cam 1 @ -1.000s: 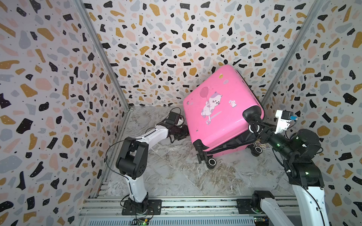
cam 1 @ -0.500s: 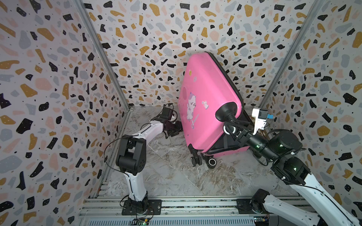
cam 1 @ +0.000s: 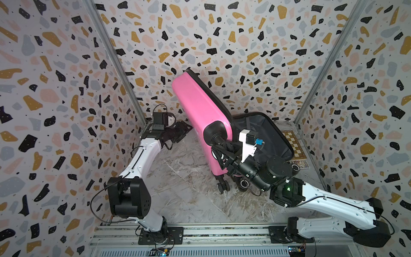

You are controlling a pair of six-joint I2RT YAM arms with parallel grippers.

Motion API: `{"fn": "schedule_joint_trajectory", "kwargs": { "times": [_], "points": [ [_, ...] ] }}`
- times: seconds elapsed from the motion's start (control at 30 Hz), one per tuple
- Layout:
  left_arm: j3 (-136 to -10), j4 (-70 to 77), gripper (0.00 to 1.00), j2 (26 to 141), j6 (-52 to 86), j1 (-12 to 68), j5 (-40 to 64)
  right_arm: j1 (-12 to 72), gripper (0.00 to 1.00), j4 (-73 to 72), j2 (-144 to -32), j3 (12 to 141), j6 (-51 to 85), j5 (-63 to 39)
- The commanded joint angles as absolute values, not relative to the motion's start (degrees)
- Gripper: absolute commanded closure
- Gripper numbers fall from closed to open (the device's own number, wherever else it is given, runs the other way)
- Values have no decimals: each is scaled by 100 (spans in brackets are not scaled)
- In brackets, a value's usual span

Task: Open the suitcase zippers
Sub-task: Open the suitcase at the center of the board.

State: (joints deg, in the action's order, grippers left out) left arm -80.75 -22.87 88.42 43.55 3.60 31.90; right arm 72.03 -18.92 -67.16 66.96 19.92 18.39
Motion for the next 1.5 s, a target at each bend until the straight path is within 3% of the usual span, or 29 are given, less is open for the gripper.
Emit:
{"fn": "schedule_joint_trajectory", "kwargs": {
  "times": [0.0,0.5,0.87,0.9,1.1,1.27,1.47],
  "points": [
    [-8127,-1311,34,8080,4579,554,4109,7358,100,-1636,-7248,6565,2046,1007],
    [-8452,-2229,26,6322,4483,-500,4421,7502,100,-2750,-8925,6540,2604,966],
    [-9076,-2987,23,5780,4360,-1405,5139,7559,100,-2971,-10427,7263,2986,613],
    [-9100,-2986,22,5767,4385,-1410,5167,7565,97,-2907,-10548,7384,3013,525],
    [-9186,-3108,22,5739,4326,-1419,5124,7593,52,-2667,-10643,7660,3043,195],
    [-9067,-2957,22,5736,4416,-1430,5117,7638,35,-2233,-10151,7570,2877,176],
    [-8746,-2589,21,5776,4643,-1422,5115,7629,3,-1531,-9131,6960,2670,577]
  ]
}}
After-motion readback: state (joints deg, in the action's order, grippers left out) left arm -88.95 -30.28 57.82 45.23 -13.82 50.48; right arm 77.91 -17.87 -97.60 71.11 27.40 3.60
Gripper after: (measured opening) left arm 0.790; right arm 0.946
